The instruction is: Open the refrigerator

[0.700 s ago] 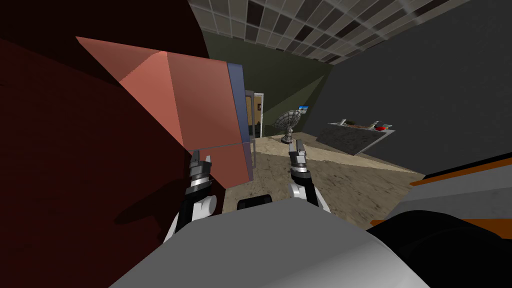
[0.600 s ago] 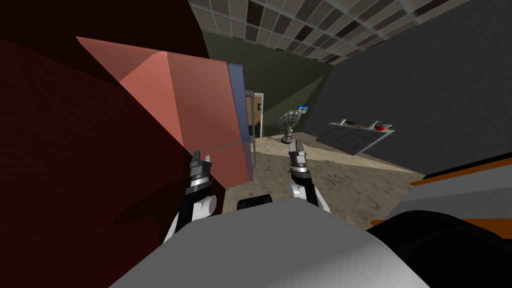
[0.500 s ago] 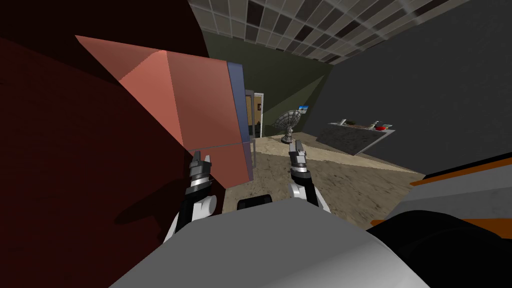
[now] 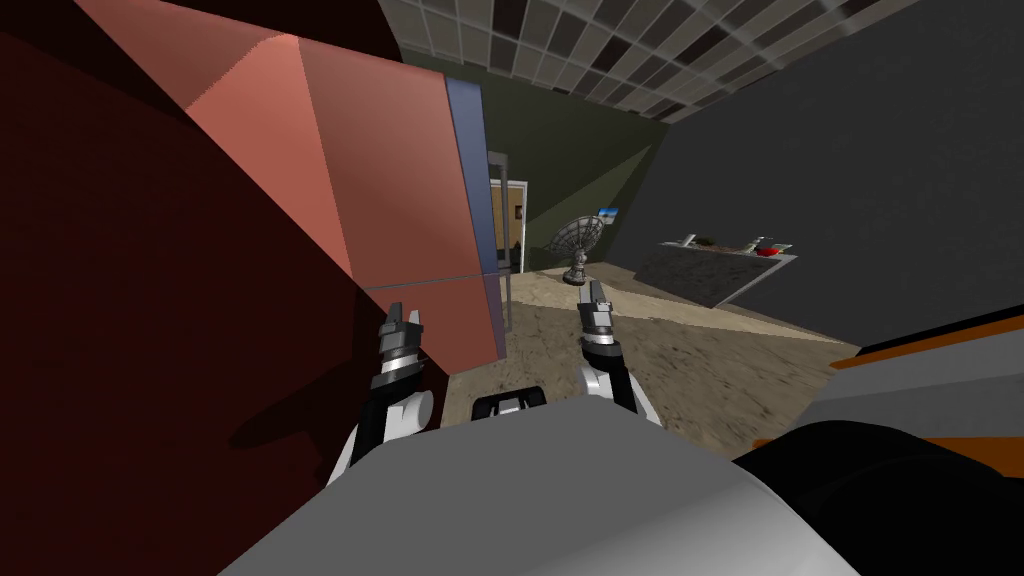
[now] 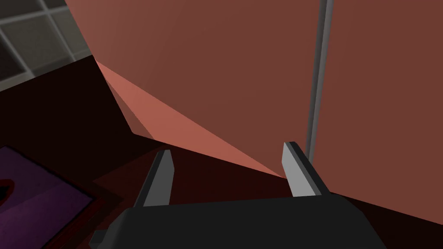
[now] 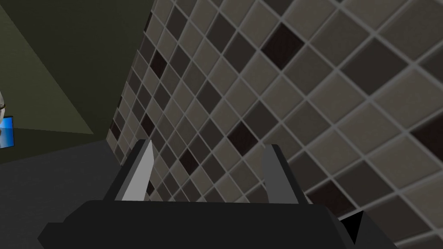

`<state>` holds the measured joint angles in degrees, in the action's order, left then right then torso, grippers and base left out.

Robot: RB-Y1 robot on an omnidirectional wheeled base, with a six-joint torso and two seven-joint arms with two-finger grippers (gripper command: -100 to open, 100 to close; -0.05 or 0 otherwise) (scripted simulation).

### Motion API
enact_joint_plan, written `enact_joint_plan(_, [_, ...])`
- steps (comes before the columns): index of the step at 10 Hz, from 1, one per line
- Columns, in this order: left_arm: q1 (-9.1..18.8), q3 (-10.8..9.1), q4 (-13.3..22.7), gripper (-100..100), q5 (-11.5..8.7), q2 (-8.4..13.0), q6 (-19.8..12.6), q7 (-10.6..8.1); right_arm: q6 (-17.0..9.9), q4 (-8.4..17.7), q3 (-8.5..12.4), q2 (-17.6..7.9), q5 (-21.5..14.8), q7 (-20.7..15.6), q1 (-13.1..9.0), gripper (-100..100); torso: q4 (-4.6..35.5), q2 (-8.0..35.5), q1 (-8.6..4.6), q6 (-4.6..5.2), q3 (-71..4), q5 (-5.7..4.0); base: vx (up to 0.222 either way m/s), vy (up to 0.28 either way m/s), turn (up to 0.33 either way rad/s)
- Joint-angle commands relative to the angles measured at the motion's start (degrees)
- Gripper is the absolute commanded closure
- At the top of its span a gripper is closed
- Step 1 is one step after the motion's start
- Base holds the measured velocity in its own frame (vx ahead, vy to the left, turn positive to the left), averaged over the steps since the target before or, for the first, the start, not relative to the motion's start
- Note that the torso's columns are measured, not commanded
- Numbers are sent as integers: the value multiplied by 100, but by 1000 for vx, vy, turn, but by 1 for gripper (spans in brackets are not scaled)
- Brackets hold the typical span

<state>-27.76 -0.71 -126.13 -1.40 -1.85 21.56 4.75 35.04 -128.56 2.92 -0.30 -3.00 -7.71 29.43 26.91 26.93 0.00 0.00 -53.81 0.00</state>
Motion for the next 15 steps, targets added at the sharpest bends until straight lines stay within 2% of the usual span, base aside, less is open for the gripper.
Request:
enact_joint_plan(1, [0,0,0,0,0,0,0,0,0,0,0,0,0,0,0,0,423,423,0,0,-846,0,0,0,0])
enact_joint_plan(2, [0,0,0,0,0,0,0,0,0,0,0,0,0,0,0,0,846,846,0,0,-1692,0,0,0,0])
enact_joint_plan(3, [26,-5,-36,-100,-18,238,-57,0,0,0,0,0,0,0,0,0,1269,1269,0,0,-2538,0,16,-9,28])
enact_joint_plan(5, [89,-19,-104,-100,-64,561,-196,1,0,3,0,0,0,0,1,0,1512,1509,-4,0,-3048,-1,29,-28,53])
enact_joint_plan(9, [313,-69,-274,-100,-231,1023,-703,5,0,3,-1,1,0,0,2,0,1536,1531,-7,0,-3078,-2,56,-66,93])
enact_joint_plan(12, [543,-123,-407,-100,-412,1210,-1188,10,0,2,-1,1,0,0,2,0,1535,1529,2,0,-3080,1,85,-83,132])
enact_joint_plan(13, [543,-123,-407,-100,-412,1210,-1240,10,0,2,-1,1,0,0,2,0,1537,1537,-3,-1,-3075,-1,54,-76,52])
enact_joint_plan(15, [720,-164,-490,-100,-550,1274,-1592,15,0,3,-1,1,0,0,1,0,1539,1542,3,0,-3071,1,66,-87,129])
